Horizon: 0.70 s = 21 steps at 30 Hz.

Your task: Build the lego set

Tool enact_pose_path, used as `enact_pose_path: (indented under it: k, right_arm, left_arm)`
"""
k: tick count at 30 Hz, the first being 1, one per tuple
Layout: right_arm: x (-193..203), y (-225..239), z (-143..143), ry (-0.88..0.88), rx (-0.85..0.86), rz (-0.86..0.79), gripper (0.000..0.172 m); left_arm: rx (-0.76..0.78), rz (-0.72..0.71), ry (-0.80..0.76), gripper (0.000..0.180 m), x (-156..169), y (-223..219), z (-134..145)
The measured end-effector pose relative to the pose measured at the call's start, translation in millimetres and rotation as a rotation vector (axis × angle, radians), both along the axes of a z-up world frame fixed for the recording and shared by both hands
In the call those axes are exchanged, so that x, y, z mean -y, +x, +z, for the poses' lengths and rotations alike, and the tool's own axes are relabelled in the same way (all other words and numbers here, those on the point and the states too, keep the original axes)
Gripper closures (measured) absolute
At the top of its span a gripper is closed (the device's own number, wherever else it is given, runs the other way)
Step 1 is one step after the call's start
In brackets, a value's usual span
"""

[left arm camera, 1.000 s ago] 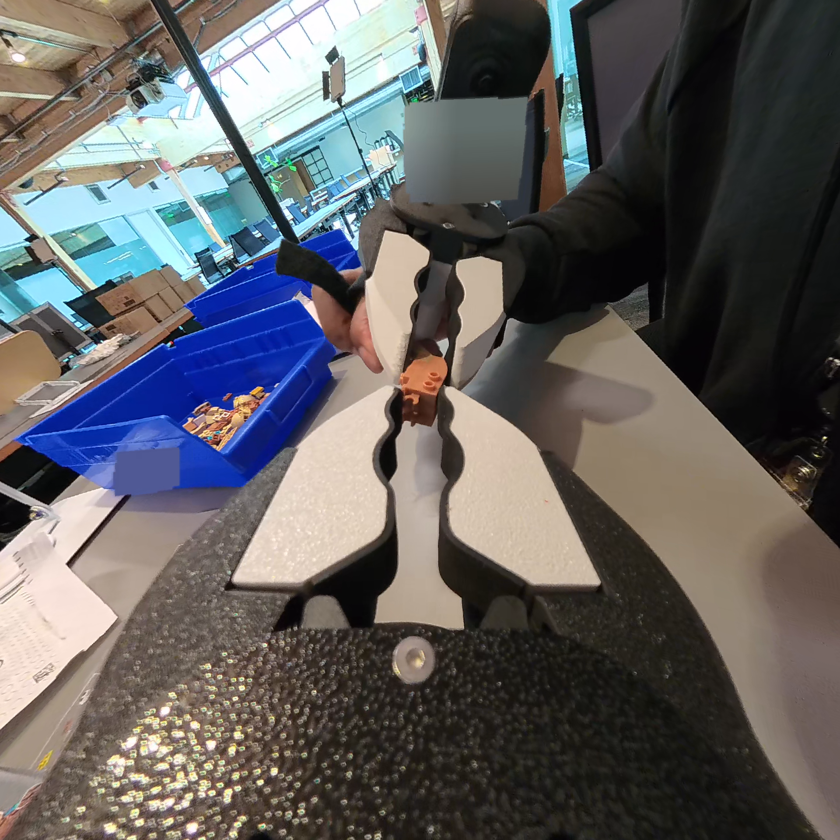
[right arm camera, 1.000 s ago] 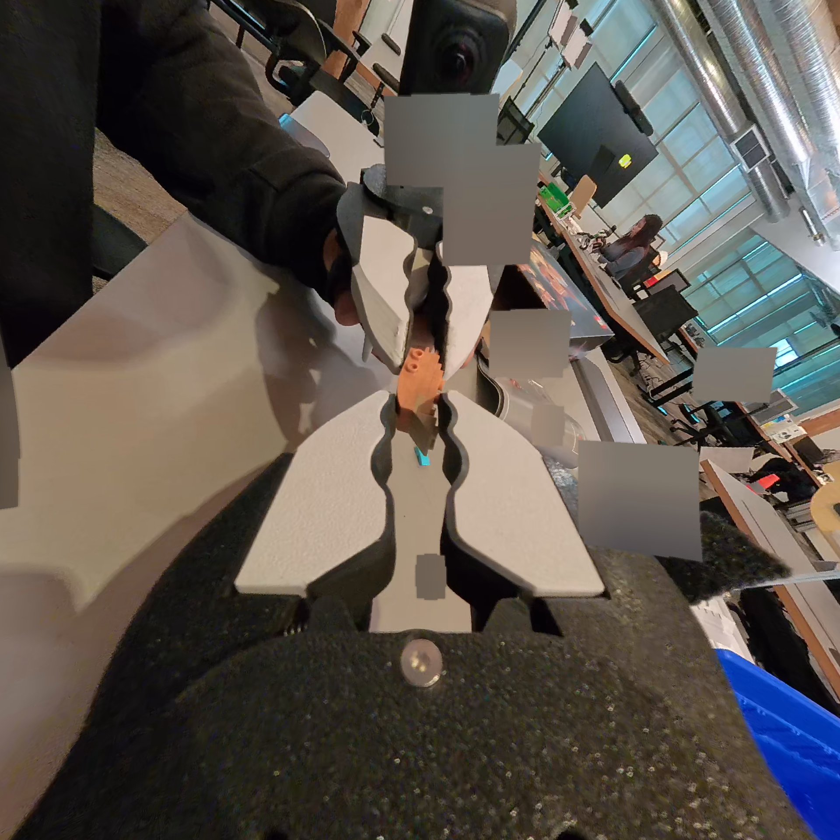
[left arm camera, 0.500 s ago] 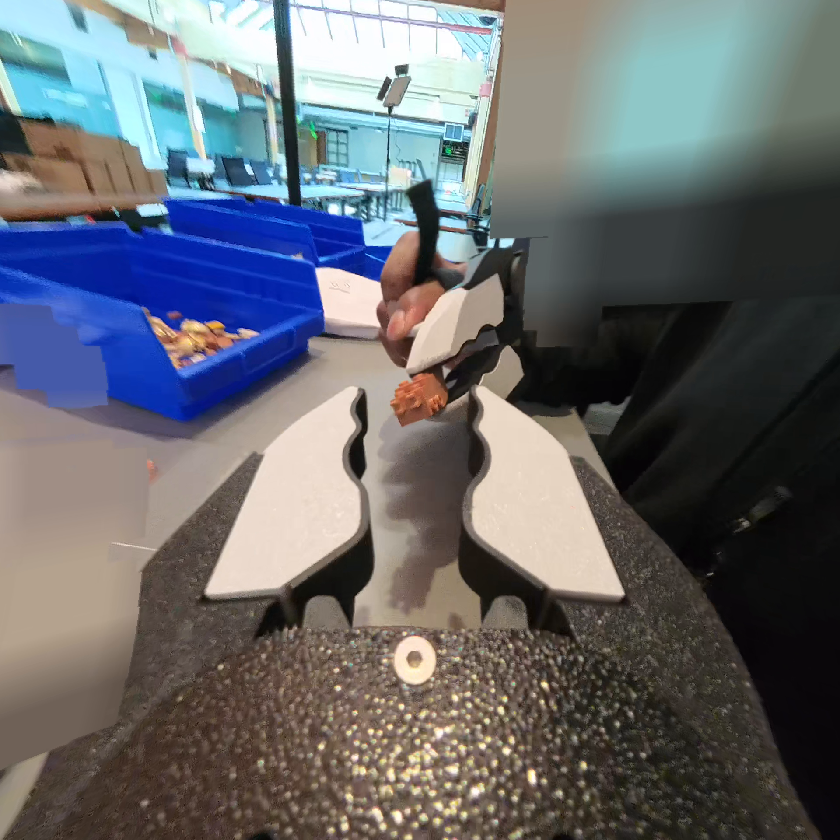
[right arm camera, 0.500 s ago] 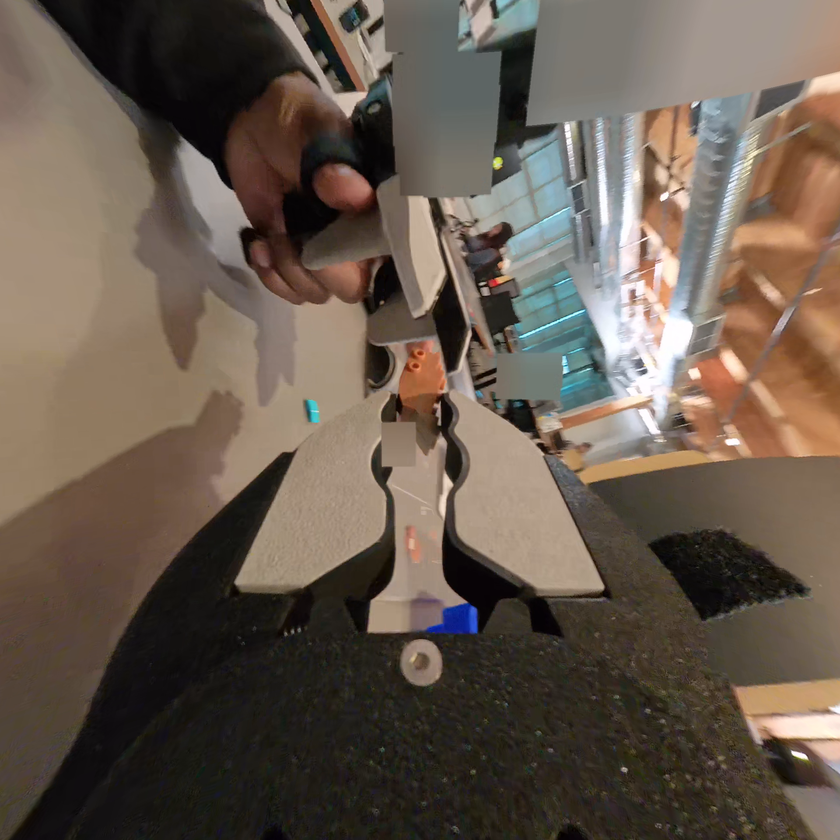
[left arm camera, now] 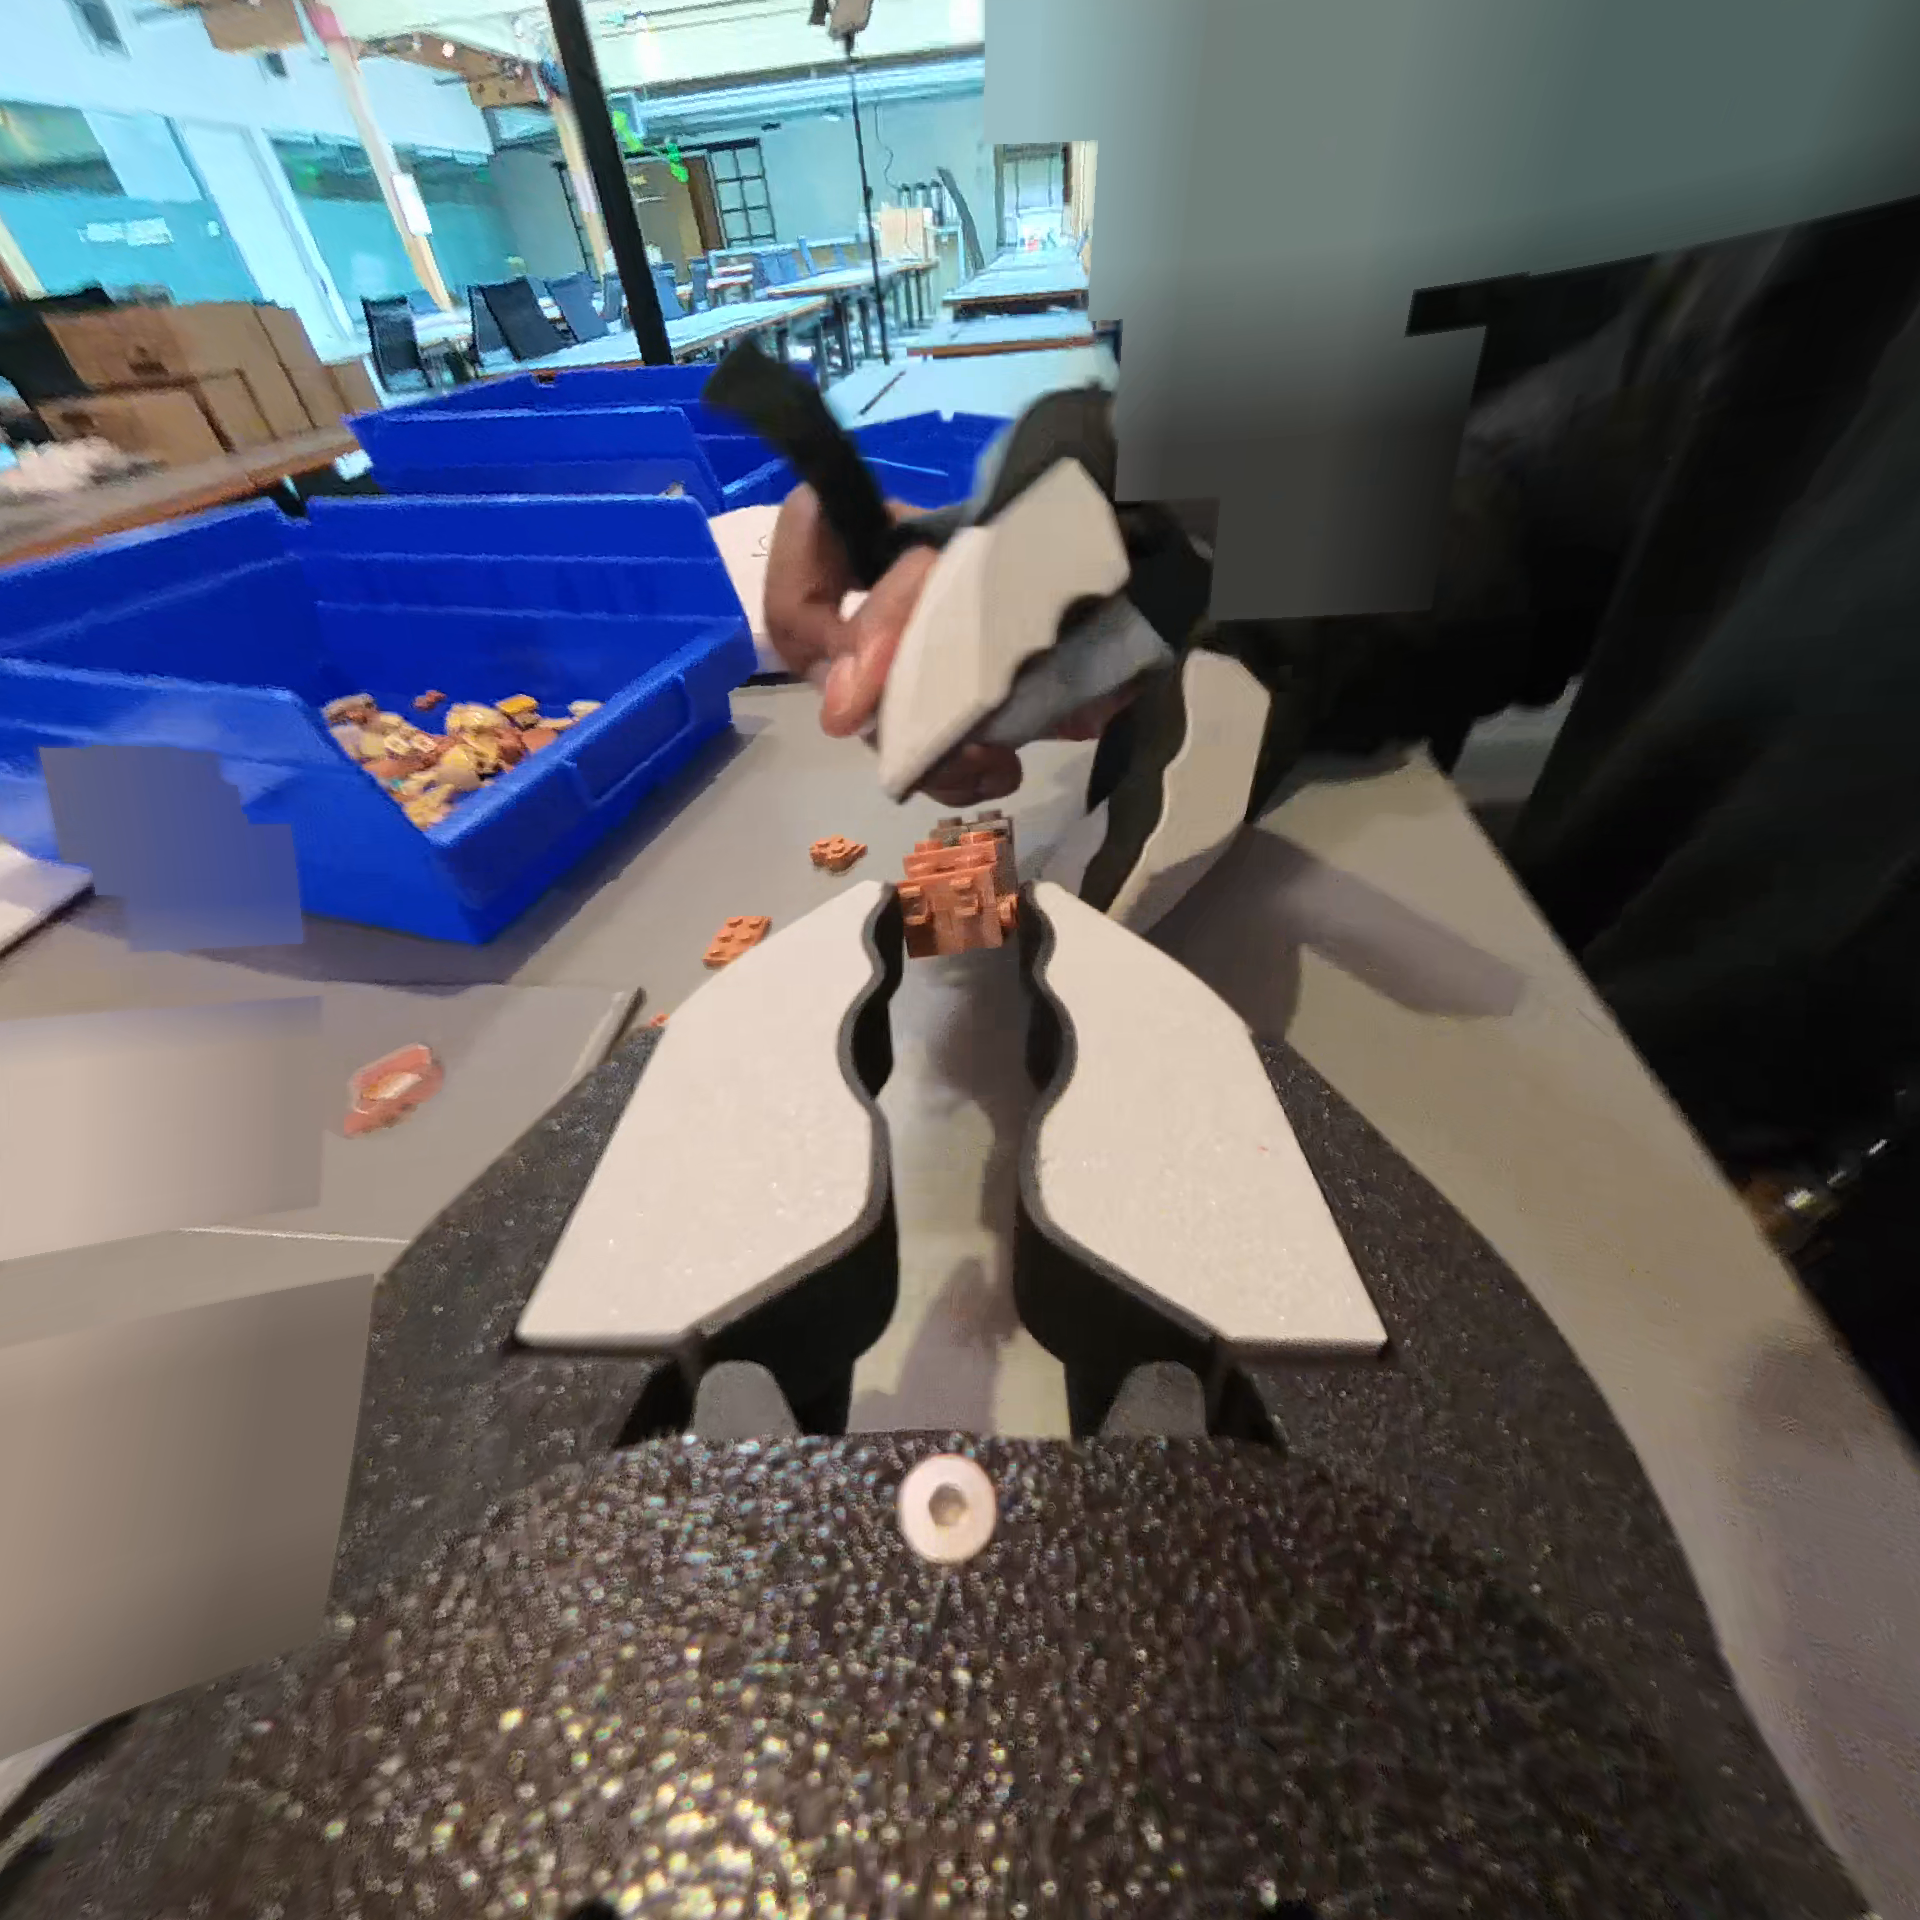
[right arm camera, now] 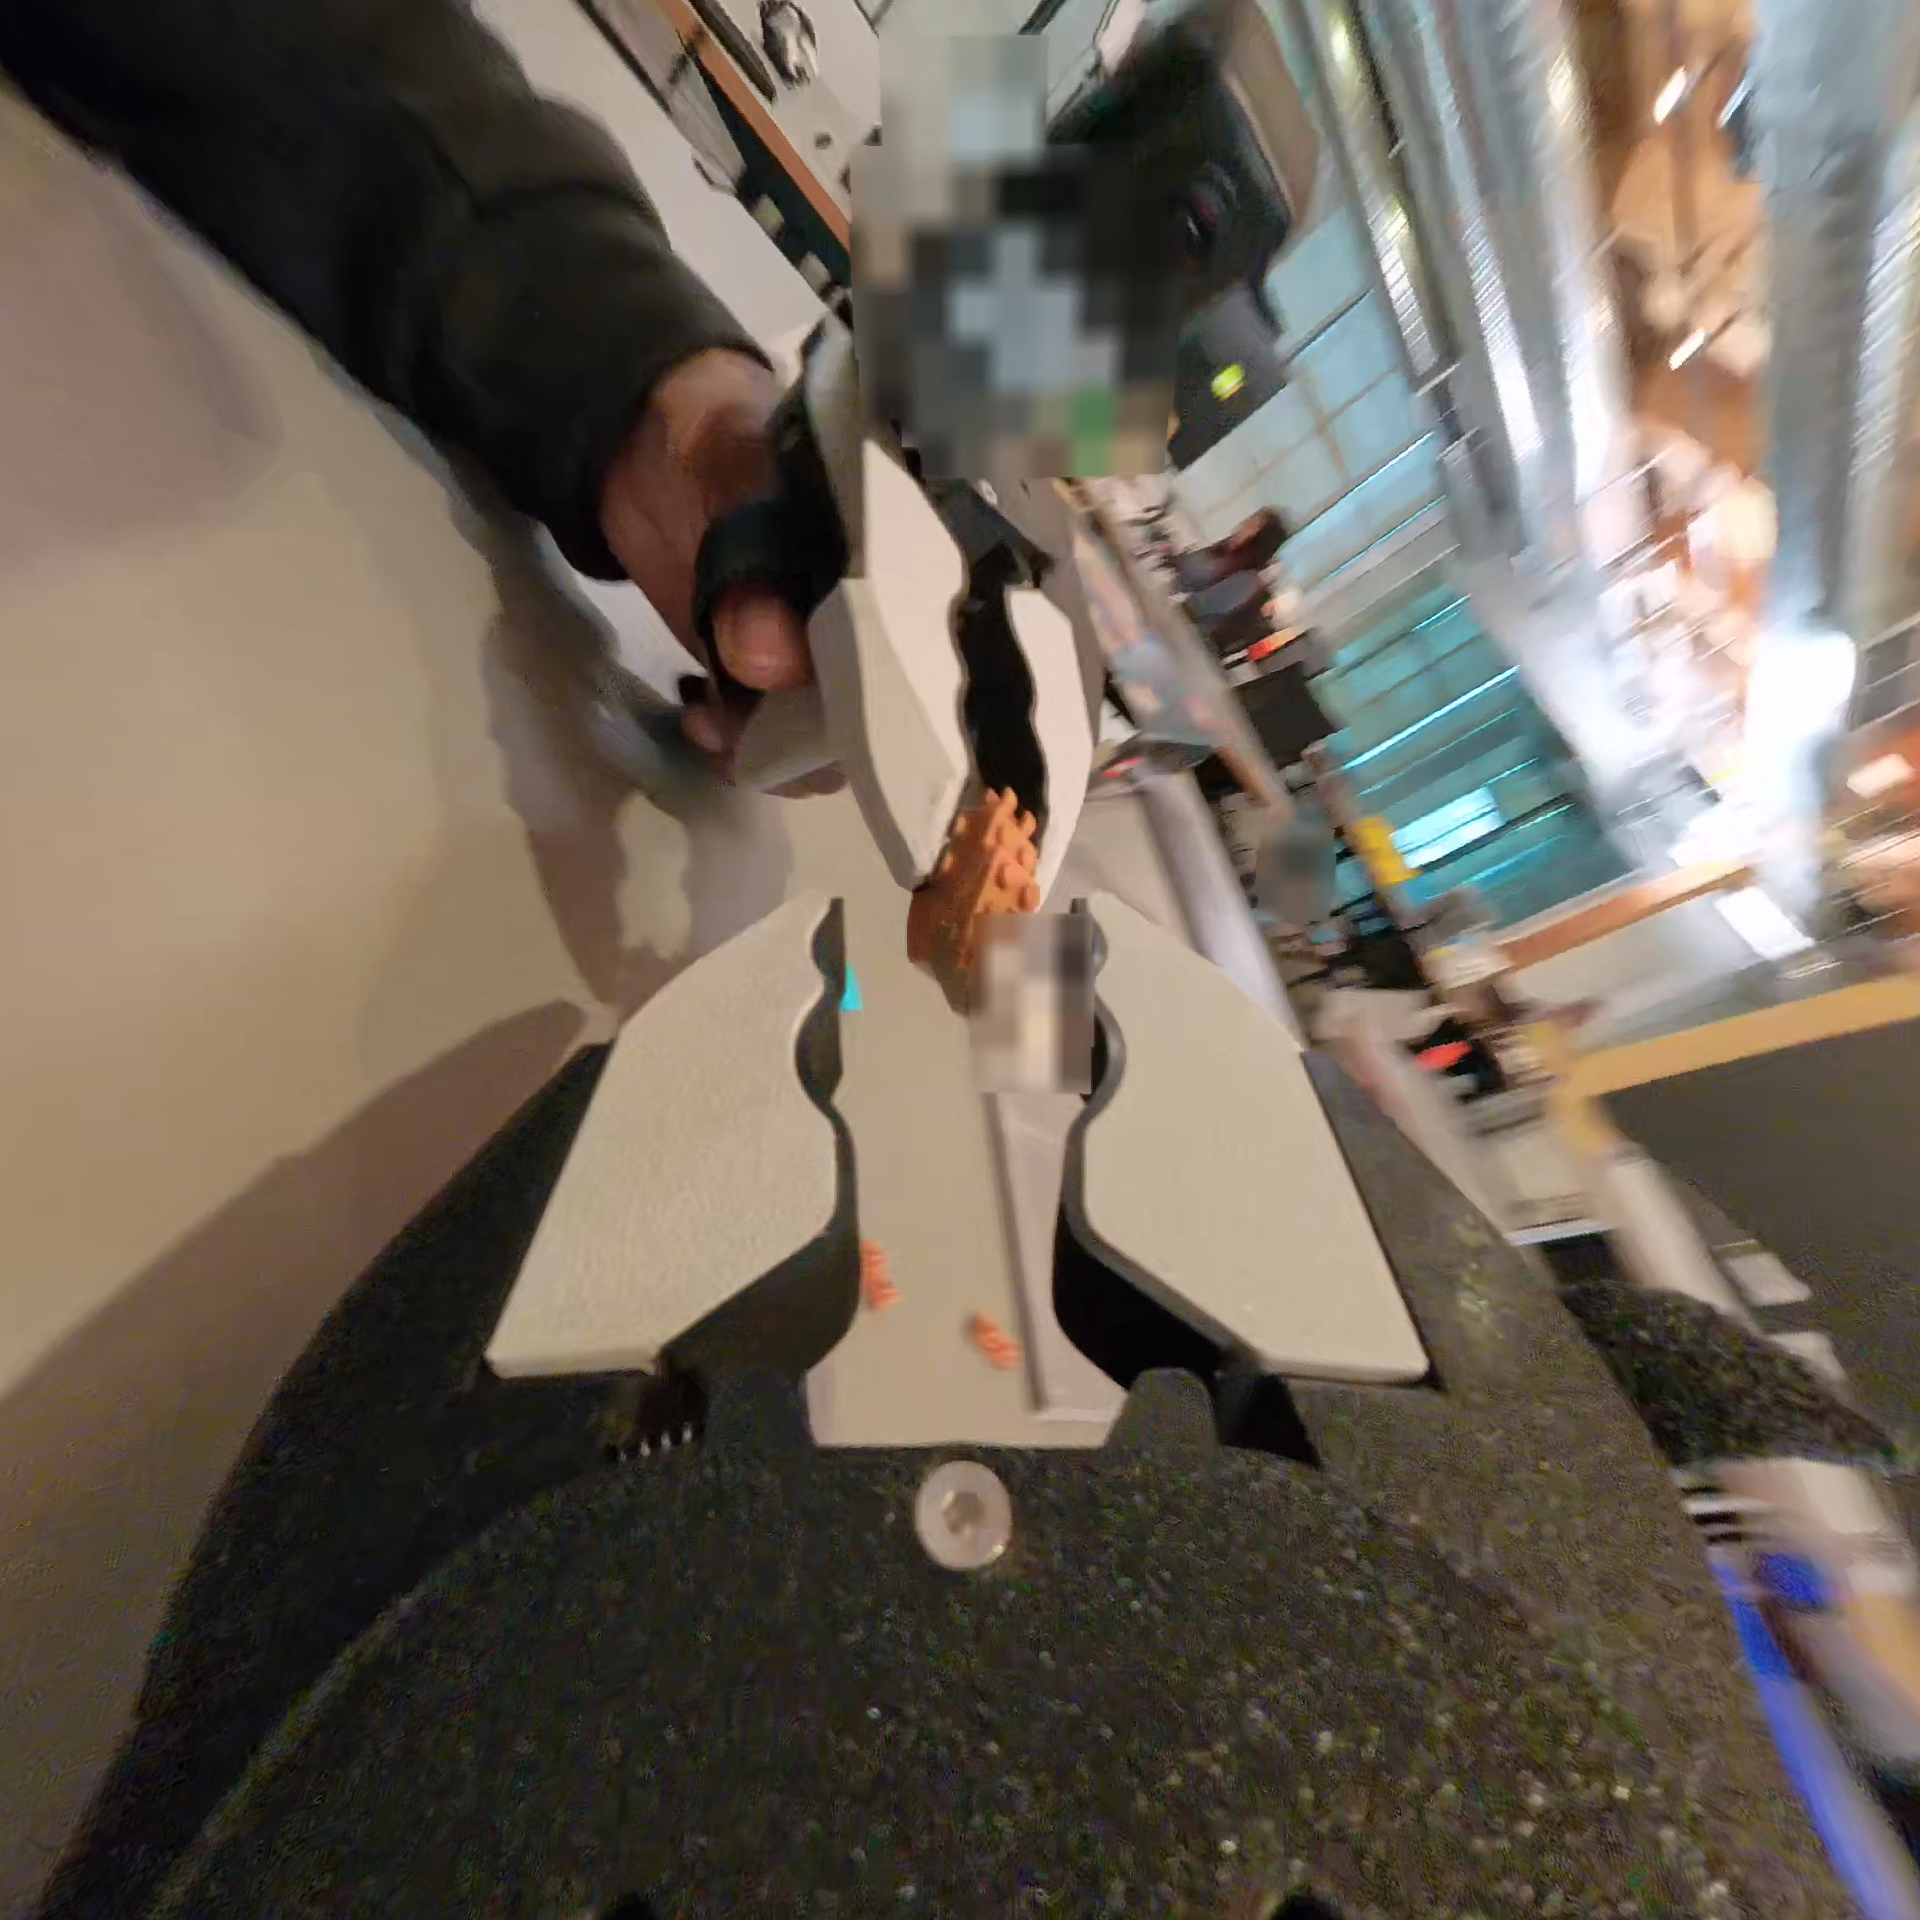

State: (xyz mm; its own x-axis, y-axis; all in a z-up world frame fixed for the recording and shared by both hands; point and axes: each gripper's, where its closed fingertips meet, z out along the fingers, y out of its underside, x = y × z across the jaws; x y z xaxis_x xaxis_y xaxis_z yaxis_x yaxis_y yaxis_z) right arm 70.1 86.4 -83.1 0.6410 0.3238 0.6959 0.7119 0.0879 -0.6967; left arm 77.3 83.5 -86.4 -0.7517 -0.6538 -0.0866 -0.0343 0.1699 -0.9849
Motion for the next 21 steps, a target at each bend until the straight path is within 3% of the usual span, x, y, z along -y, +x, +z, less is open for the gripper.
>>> enact_pose_path:
  k: [2,6,9,15,21]
  right_arm:
    - [1,2,-4,-0.14,-0.229,0.034,0.123]
    - [1,4,2,-0.334,-0.669,0.121,0.125]
    - [0,3,5,-0.428,-0.885,0.164,0.123]
    - [1,-9,-3,-0.562,-1.066,0.252,0.124]
    - [1,-7,-1,-0.577,-1.14,0.287,0.138]
  left_arm:
    - [0.096,-0.006,0.101,0.16,-2,-1,-2]
    - [0.352,0.015,0.33,0.16,-7,-1,1]
    - [0.537,0.019,0.485,0.16,-3,-3,5]
    - [0.727,0.022,0.625,0.16,0,-3,6]
    - [0.792,-0.015,0.654,0.161,7,-5,4]
